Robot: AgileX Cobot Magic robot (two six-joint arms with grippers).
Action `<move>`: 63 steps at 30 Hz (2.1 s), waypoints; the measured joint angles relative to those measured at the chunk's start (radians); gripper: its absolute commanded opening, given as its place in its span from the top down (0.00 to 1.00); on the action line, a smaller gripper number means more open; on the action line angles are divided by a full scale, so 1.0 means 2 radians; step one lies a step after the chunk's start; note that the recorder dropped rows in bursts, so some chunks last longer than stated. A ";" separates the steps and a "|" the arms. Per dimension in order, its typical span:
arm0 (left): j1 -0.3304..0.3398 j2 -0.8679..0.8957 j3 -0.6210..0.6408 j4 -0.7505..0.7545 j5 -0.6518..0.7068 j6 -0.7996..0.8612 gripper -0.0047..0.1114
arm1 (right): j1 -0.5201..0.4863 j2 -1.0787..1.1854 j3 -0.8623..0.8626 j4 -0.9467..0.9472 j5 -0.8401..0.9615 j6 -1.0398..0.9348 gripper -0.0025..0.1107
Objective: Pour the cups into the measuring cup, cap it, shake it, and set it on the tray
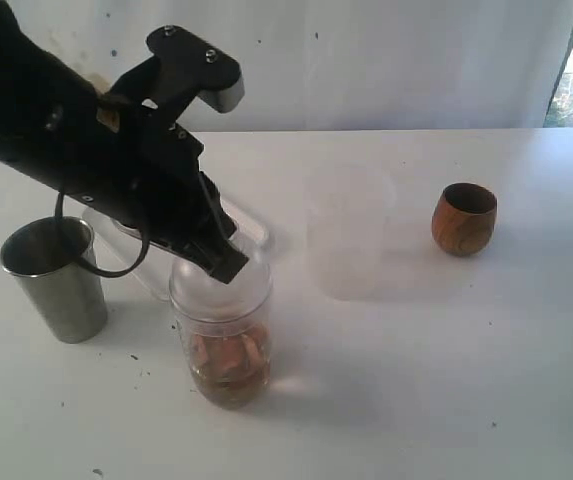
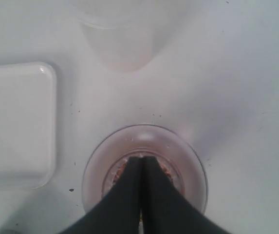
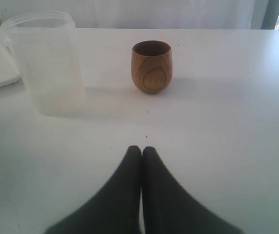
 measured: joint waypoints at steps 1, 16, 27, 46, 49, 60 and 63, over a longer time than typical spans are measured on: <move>0.000 0.002 -0.003 0.000 0.004 0.000 0.96 | 0.000 0.000 0.000 0.000 0.000 0.000 0.98; 0.000 -0.058 -0.081 0.010 0.043 -0.025 0.96 | 0.000 0.000 0.000 0.000 0.000 0.000 0.98; 0.000 -0.240 0.108 0.008 -0.173 -0.038 0.96 | 0.000 0.000 0.000 0.000 0.000 0.000 0.98; 0.000 -0.406 0.305 0.007 -0.359 -0.044 0.96 | 0.000 0.000 0.000 0.000 0.000 0.001 0.98; 0.000 -0.406 0.314 0.006 -0.362 -0.044 0.96 | 0.000 0.000 0.000 0.000 0.000 0.001 0.98; 0.000 -0.406 0.325 0.008 -0.351 -0.043 0.96 | 0.000 0.000 0.000 0.000 0.000 0.025 0.98; 0.000 -0.406 0.325 0.008 -0.349 -0.043 0.96 | 0.000 0.000 0.000 0.000 0.000 0.025 0.98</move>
